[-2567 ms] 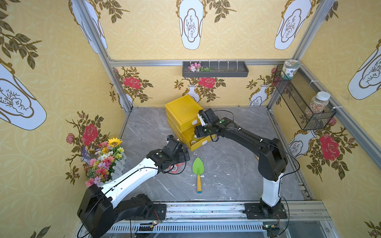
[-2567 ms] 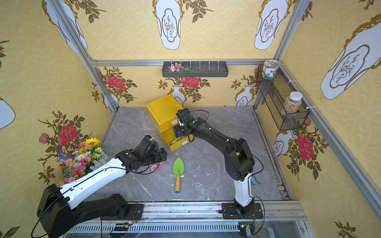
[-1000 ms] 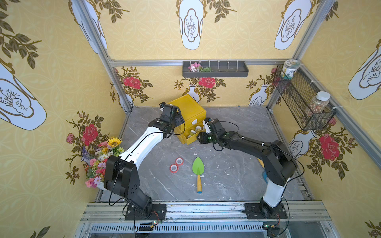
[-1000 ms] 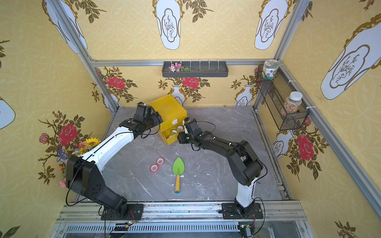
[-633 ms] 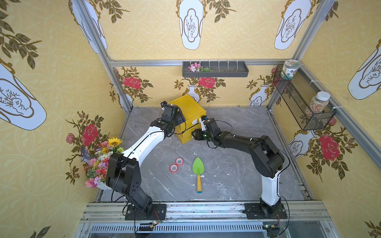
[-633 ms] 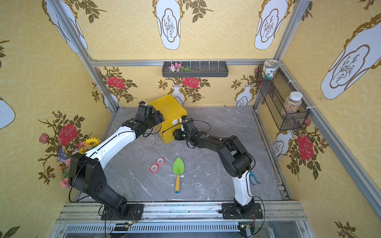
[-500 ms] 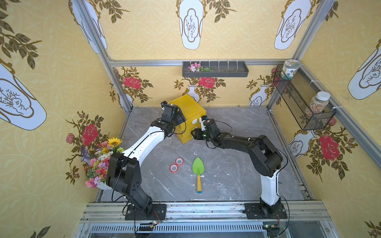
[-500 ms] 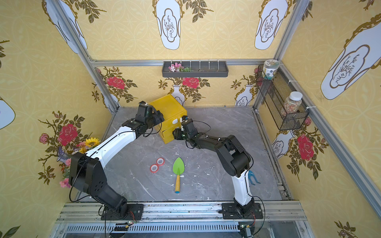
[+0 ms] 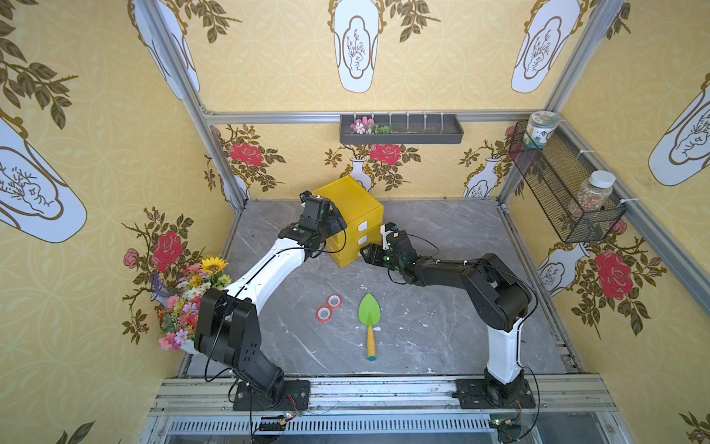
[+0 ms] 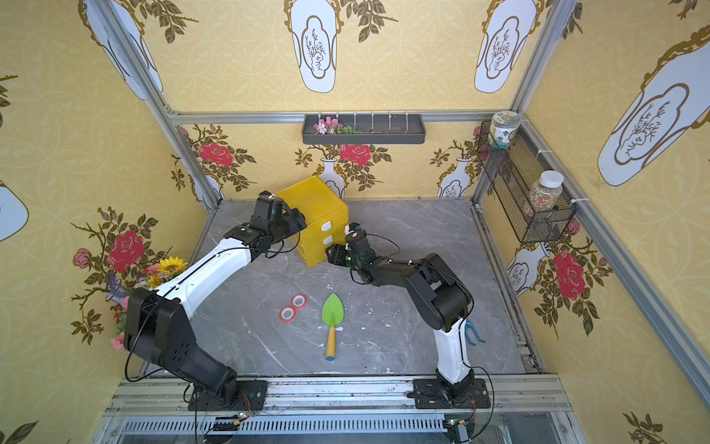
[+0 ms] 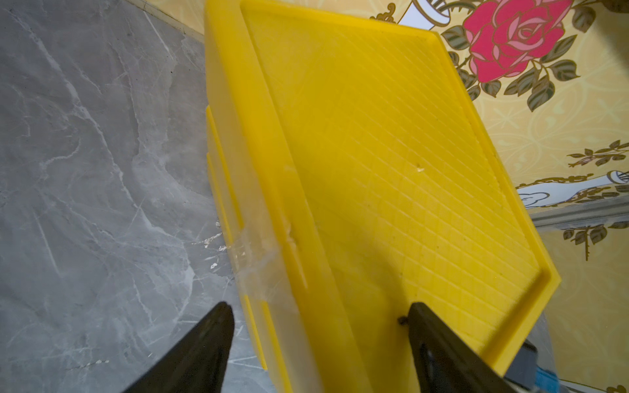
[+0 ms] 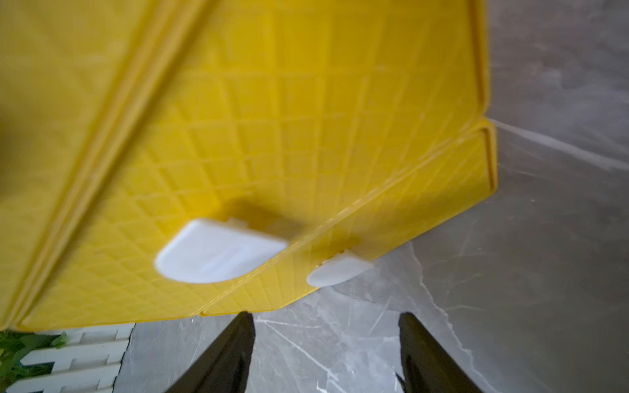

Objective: Place the transparent tape into the drawer according to color
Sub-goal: Close the drawer in the storage box, then open the drawer in the storage box.

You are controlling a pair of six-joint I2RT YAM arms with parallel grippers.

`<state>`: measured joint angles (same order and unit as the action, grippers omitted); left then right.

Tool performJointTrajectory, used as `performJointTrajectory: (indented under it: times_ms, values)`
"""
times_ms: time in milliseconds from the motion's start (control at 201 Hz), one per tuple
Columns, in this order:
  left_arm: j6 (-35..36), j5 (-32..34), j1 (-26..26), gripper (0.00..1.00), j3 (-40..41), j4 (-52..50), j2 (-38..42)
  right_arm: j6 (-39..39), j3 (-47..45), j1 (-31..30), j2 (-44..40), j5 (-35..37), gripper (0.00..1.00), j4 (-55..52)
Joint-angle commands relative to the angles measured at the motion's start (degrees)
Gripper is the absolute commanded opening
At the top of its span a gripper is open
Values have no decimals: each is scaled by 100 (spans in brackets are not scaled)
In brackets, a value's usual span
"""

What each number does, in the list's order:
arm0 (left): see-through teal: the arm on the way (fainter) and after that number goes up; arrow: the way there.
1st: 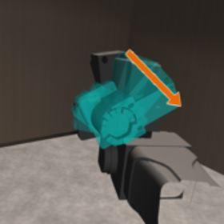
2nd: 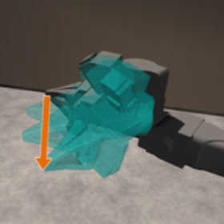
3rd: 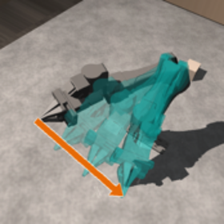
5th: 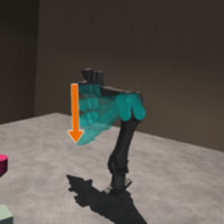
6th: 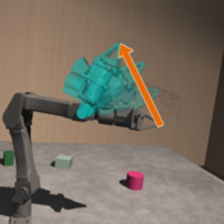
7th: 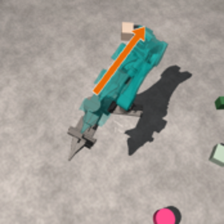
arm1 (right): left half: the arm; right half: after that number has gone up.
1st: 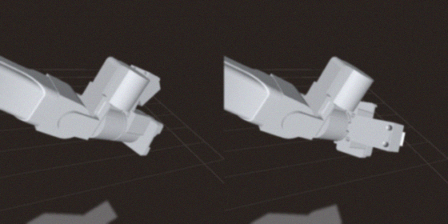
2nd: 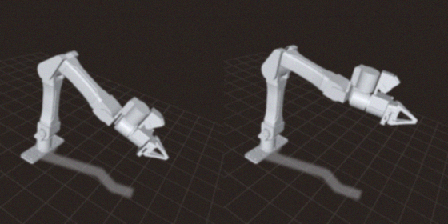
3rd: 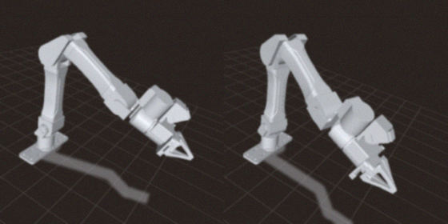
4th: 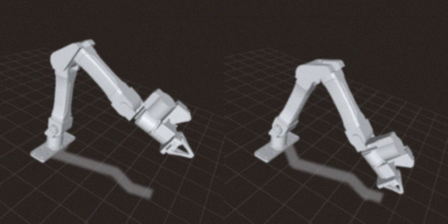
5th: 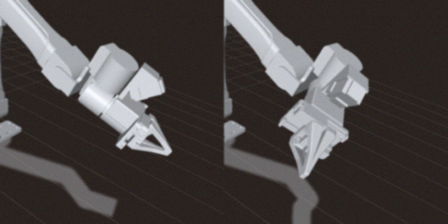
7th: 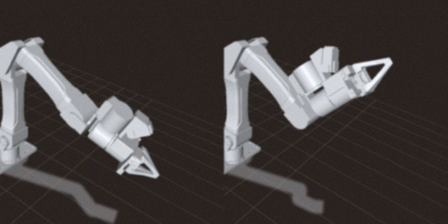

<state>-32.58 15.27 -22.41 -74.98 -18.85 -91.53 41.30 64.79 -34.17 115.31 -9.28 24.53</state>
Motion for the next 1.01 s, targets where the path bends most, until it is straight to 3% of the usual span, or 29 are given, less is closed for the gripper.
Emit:
performJointTrajectory:
  times_ms: [0, 343, 548, 1001]
  values:
    - [212, -116, 14, 84, 98, -801, -80, 622, -54, 31, 163, -301, 70, 720]
    - [230, -172, 9, 85, 106, -781, -102, 2265, -817, -134, 681, 163, 67, 3206]
    - [231, -239, 7, 85, 106, -767, -147, 2797, -951, -197, 1039, 533, 66, 4322]
    - [267, -279, 8, 85, 74, -766, -192, 3387, -754, -230, 1540, 776, 64, 4781]
